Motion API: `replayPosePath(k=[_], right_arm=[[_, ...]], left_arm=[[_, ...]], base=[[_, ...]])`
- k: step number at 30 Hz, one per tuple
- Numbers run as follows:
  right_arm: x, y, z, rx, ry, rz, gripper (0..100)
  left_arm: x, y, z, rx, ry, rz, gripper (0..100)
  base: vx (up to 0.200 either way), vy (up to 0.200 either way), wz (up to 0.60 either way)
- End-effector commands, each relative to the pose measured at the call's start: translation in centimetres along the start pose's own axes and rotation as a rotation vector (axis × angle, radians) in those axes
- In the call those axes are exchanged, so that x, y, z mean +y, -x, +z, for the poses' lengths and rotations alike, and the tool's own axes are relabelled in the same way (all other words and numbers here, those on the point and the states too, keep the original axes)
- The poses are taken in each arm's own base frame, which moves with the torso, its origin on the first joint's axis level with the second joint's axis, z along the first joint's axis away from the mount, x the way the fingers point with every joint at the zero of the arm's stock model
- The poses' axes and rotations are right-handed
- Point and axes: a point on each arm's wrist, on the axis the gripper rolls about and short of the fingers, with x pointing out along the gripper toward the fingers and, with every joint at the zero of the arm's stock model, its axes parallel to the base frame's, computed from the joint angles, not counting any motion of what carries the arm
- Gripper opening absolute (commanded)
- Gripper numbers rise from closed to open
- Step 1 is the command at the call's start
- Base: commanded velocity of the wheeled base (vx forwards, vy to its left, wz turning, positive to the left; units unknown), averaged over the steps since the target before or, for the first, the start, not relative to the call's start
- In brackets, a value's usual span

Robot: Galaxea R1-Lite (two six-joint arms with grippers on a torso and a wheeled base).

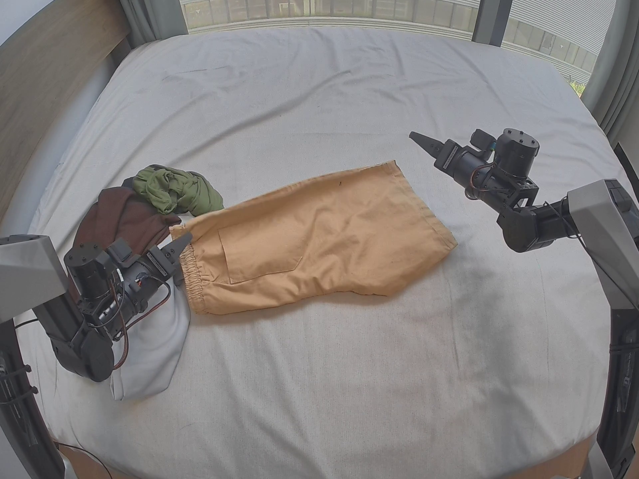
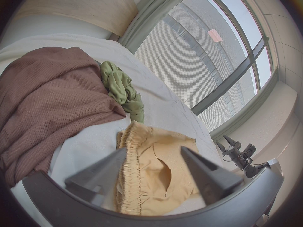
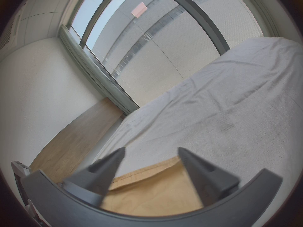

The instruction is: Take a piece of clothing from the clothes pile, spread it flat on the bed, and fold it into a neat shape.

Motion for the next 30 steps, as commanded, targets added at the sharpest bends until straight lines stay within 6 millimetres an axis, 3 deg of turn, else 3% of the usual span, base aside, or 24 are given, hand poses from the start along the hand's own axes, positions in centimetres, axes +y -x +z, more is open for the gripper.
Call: replayPosePath(k=[1, 5, 6, 8, 11, 12, 15, 22, 30], right_arm=[[0.0, 0.8, 1.5, -0.026, 0.007, -0.009, 100], [1.1, 2.5, 2.2, -0.008, 0.002, -0.019, 100], [2.3, 4.2, 2.3, 0.022, -0.010, -0.026, 100], [3.1, 5.8, 2.0, 0.058, -0.025, -0.041, 100], [3.2, 6.1, 1.9, 0.065, -0.028, -0.043, 100], [4.4, 9.1, -0.1, 0.145, -0.049, -0.060, 100], [4.6, 11.0, -0.7, 0.133, -0.025, -0.050, 100], [4.7, 13.7, -3.5, 0.221, -0.057, -0.085, 100], [4.9, 14.4, -4.6, 0.243, -0.047, -0.074, 100]], left_arm=[[0.2, -0.3, 1.2, -0.049, -0.007, 0.004, 100], [0.2, -0.4, 1.9, -0.082, -0.012, 0.008, 100], [0.2, -0.3, 2.3, -0.100, -0.010, 0.008, 100], [-0.4, 0.1, 2.9, -0.116, -0.012, -0.007, 100], [-0.6, 0.2, 3.1, -0.120, -0.011, -0.010, 100], [-2.5, 1.9, 3.8, -0.120, -0.004, -0.058, 100], [-3.9, 3.3, 3.7, -0.068, -0.012, -0.134, 100], [-5.1, 5.8, 3.5, 0.009, -0.034, -0.220, 100], [-4.1, 6.3, 1.9, 0.082, -0.191, -0.217, 100]], base=[[0.000, 0.000, 0.00], [0.000, 0.000, 0.00], [0.000, 0.000, 0.00], [0.000, 0.000, 0.00], [0.000, 0.000, 0.00], [0.000, 0.000, 0.00], [0.000, 0.000, 0.00], [0.000, 0.000, 0.00], [0.000, 0.000, 0.00]])
